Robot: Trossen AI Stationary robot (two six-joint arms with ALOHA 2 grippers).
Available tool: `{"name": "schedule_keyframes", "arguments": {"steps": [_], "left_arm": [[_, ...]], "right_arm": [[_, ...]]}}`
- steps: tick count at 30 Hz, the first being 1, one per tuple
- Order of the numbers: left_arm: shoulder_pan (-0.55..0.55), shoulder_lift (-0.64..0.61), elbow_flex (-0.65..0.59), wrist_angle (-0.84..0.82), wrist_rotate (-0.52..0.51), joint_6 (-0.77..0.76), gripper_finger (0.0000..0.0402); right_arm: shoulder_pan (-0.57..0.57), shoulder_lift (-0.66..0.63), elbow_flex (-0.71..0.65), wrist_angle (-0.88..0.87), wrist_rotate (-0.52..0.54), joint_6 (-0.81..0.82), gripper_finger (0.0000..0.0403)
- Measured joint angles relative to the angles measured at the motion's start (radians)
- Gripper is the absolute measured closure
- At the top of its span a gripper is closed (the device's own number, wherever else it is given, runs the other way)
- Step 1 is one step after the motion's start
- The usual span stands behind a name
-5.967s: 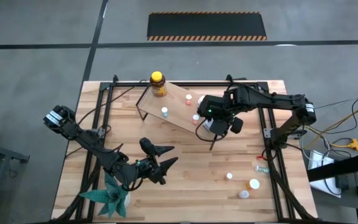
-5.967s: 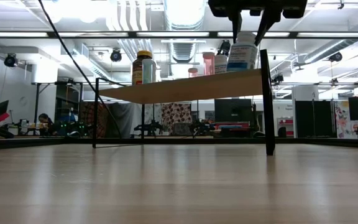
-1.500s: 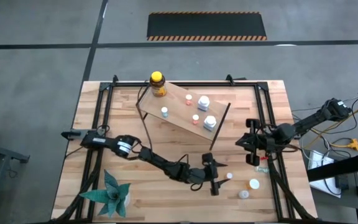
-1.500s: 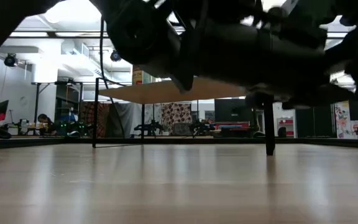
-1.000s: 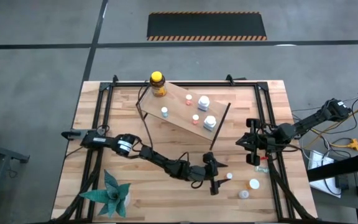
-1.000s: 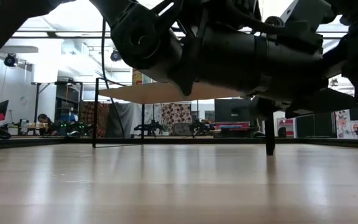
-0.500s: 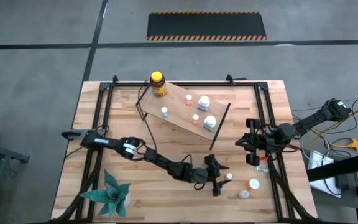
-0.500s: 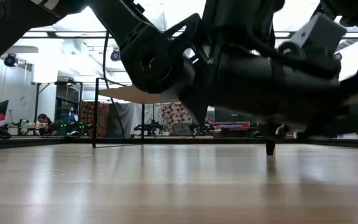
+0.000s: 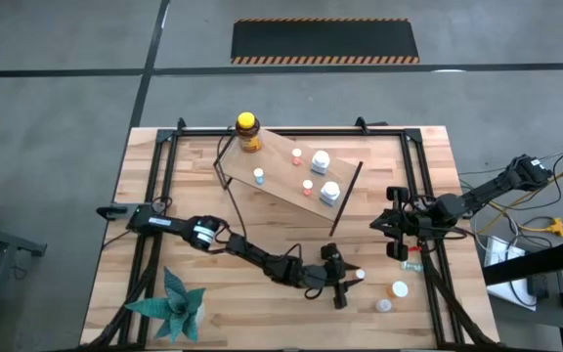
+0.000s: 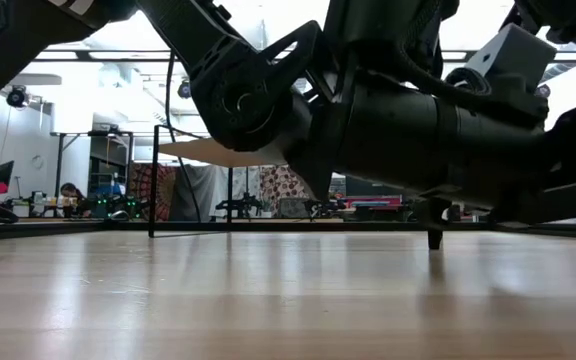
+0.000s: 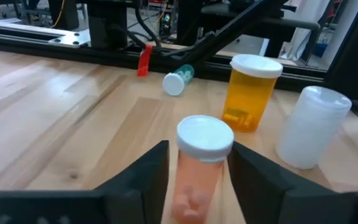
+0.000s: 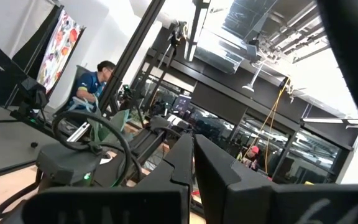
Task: Pick and place medicine bottles onto shelf by color
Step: Put the red pill bottle on the shelf
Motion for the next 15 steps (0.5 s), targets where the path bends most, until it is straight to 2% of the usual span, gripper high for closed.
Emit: {"name": "schedule_keyframes", "arguments": {"steps": [8, 15], "left_arm": [[-0.011, 0.000, 0.000, 0.003, -0.006, 0.001, 0.0309], [-0.022, -0.003, 0.001, 0.002, -0.026, 0.026, 0.0326]], "right_arm": [[0.000, 0.000, 0.000, -0.001, 0.000, 0.000, 0.0394], [0.000, 0.000, 0.000, -0.001, 0.000, 0.000, 0.0394]]}}
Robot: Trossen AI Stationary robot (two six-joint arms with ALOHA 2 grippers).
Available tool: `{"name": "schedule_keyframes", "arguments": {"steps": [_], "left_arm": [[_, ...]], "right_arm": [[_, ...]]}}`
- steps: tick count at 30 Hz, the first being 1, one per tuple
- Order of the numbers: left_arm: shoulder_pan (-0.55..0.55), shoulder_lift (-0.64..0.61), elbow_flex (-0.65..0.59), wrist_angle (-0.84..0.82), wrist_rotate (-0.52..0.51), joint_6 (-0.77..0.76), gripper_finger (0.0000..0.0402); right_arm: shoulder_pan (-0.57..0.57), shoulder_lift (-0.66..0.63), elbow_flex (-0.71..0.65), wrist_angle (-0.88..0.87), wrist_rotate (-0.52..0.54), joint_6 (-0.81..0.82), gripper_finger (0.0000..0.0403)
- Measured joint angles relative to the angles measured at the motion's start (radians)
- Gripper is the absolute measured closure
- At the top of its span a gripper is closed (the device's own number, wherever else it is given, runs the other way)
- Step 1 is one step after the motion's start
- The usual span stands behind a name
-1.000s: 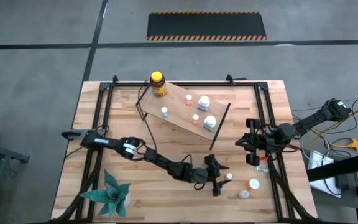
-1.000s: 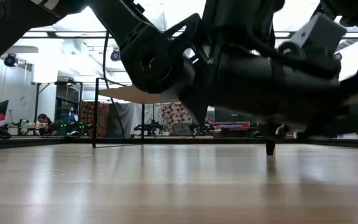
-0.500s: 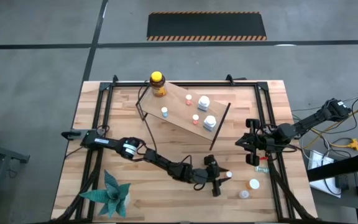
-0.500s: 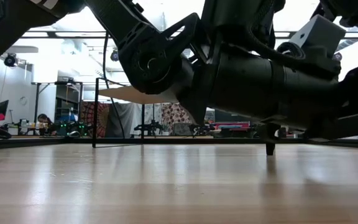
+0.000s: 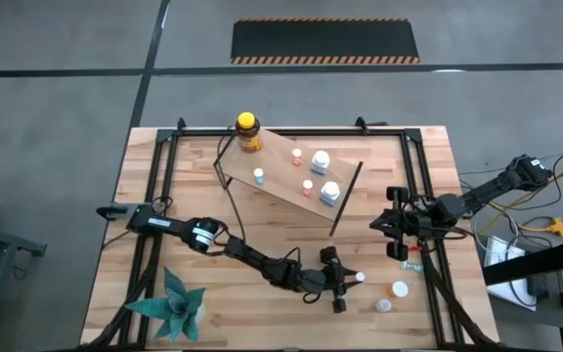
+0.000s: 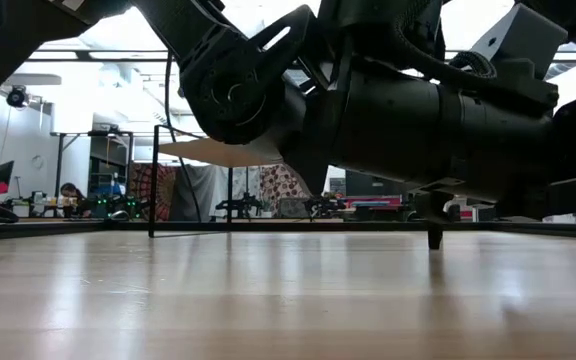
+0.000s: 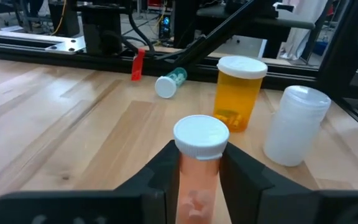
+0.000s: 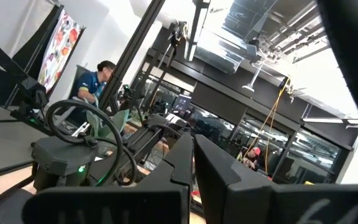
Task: Pick and place medicine bottles onto shelf by color
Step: Put the red pill bottle on the shelf
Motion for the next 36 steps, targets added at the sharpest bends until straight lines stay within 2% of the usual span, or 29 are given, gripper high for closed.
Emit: {"name": "schedule_keyframes", "arguments": {"steps": [18, 22, 28, 32, 36], "left_arm": [[-0.003, -0.005, -0.001, 0.007, -0.008, 0.018, 0.0329], [-0.009, -0.078, -0.012, -0.067, -0.015, 0.087, 0.0329], [-0.031, -0.280, -0.034, -0.349, -0.056, 0.191, 0.0329], [-0.052, -0.414, -0.055, -0.602, -0.171, 0.218, 0.0329], [-0.087, -0.550, -0.115, -0.757, -0.394, 0.219, 0.0329]], "right_arm": [[0.000, 0.000, 0.000, -0.007, 0.000, 0.006, 0.0394], [0.000, 0.000, 0.000, -0.007, 0.000, 0.003, 0.0394], [0.000, -0.001, 0.000, -0.006, 0.000, -0.002, 0.0394], [0.000, -0.002, 0.000, 0.000, 0.000, -0.001, 0.0394], [0.000, -0.002, 0.000, 0.001, 0.000, 0.004, 0.0394]]}}
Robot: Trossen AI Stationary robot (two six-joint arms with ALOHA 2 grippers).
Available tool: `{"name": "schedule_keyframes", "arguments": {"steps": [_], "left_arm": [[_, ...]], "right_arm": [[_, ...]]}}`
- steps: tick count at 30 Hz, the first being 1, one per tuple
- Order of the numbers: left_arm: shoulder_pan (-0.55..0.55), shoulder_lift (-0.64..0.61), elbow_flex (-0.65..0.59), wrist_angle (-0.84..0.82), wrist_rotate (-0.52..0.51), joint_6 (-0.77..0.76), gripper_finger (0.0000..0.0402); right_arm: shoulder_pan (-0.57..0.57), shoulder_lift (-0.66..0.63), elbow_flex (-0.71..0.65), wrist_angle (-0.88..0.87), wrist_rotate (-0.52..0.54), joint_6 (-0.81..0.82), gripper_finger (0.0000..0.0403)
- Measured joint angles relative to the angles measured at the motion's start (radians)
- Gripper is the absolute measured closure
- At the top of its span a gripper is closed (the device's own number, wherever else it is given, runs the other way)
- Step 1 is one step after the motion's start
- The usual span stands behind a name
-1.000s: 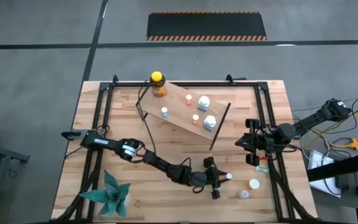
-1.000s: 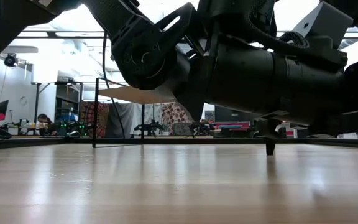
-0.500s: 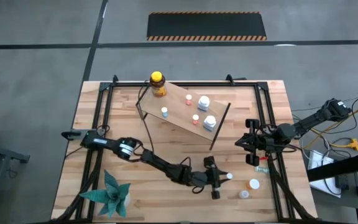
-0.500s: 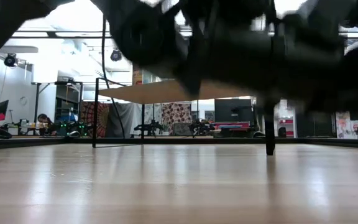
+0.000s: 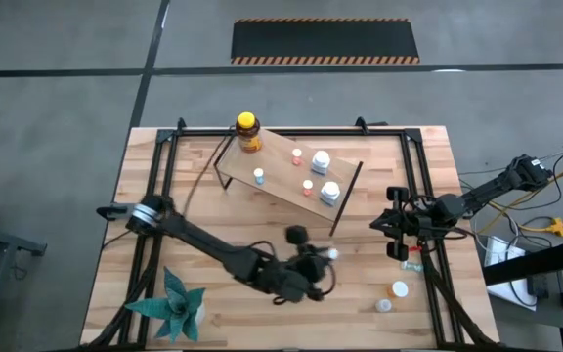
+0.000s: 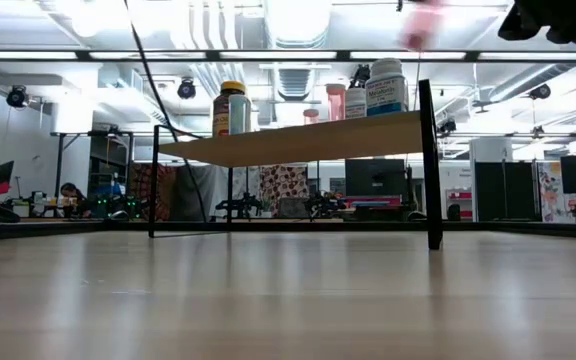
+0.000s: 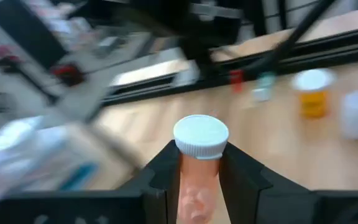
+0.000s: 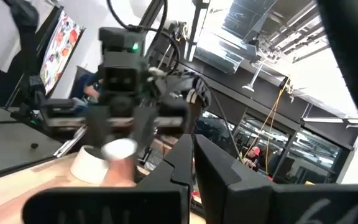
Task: Pick and place medicine bottles onto shelf by color
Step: Put the red pill bottle on the shelf
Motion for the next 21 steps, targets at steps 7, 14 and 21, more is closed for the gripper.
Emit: {"name": "schedule_keyframes", "arguments": {"steps": [7, 14, 21], "left_arm": [[-0.004, -0.248, -0.225, -0.039, -0.310, -0.015, 0.0329], [0.078, -0.527, -0.523, -0.039, -0.546, -0.148, 0.0329], [0.281, -0.752, -0.822, 0.040, -0.519, -0.355, 0.0329]], "right_arm": [[0.000, 0.000, 0.000, 0.000, 0.000, -0.003, 0.0394], [0.000, 0.000, 0.000, 0.000, 0.000, -0.004, 0.0394], [0.000, 0.001, 0.000, -0.001, 0.000, -0.004, 0.0394]]}}
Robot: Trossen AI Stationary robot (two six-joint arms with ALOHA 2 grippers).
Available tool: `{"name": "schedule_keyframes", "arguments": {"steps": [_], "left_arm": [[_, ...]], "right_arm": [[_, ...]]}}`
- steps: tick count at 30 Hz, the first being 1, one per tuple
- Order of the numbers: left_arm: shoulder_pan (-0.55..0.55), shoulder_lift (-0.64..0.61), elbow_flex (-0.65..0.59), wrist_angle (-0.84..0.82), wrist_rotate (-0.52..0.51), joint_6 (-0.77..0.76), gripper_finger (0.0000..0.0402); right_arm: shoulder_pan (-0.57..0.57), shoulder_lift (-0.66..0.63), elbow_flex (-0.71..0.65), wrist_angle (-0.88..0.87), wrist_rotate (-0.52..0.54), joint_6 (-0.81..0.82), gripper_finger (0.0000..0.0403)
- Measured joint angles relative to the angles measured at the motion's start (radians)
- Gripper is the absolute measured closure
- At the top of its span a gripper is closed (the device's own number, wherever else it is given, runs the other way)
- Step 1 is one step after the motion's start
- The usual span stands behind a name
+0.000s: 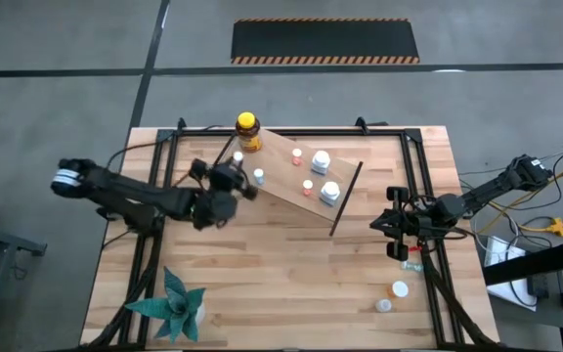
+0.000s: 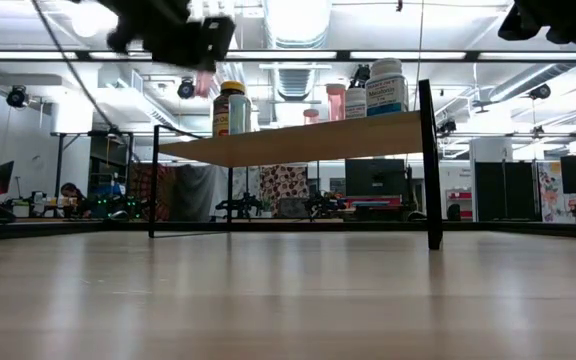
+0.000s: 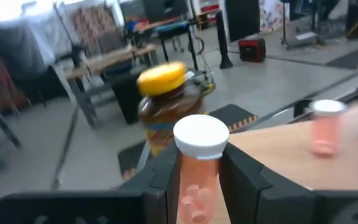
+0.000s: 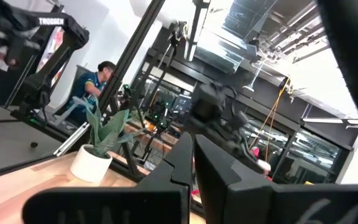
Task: Pick and place medicine bottles onto shelf by color
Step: Put the red pill bottle on the shelf
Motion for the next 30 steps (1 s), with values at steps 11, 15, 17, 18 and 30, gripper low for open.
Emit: {"name": "schedule_keyframes", "arguments": {"steps": [11, 15, 17, 18, 30], "left_arm": [[0.124, -0.030, -0.276, 0.421, 0.152, 0.037, 0.0329], [0.124, -0.028, -0.301, 0.436, 0.152, 0.032, 0.0329], [0.124, -0.028, -0.303, 0.436, 0.152, 0.031, 0.0329], [0.124, -0.028, -0.303, 0.437, 0.152, 0.031, 0.0329], [0.124, -0.003, -0.302, 0.443, 0.155, 0.028, 0.0329]], "right_arm": [[0.000, 0.000, 0.000, -0.009, 0.001, -0.004, 0.0394], [0.000, 0.000, 0.000, -0.009, 0.001, -0.004, 0.0394], [0.000, 0.000, 0.000, -0.009, 0.001, -0.004, 0.0394], [0.000, 0.000, 0.000, -0.009, 0.001, -0.004, 0.0394], [0.000, 0.000, 0.000, -0.014, 0.001, -0.011, 0.0394]]}}
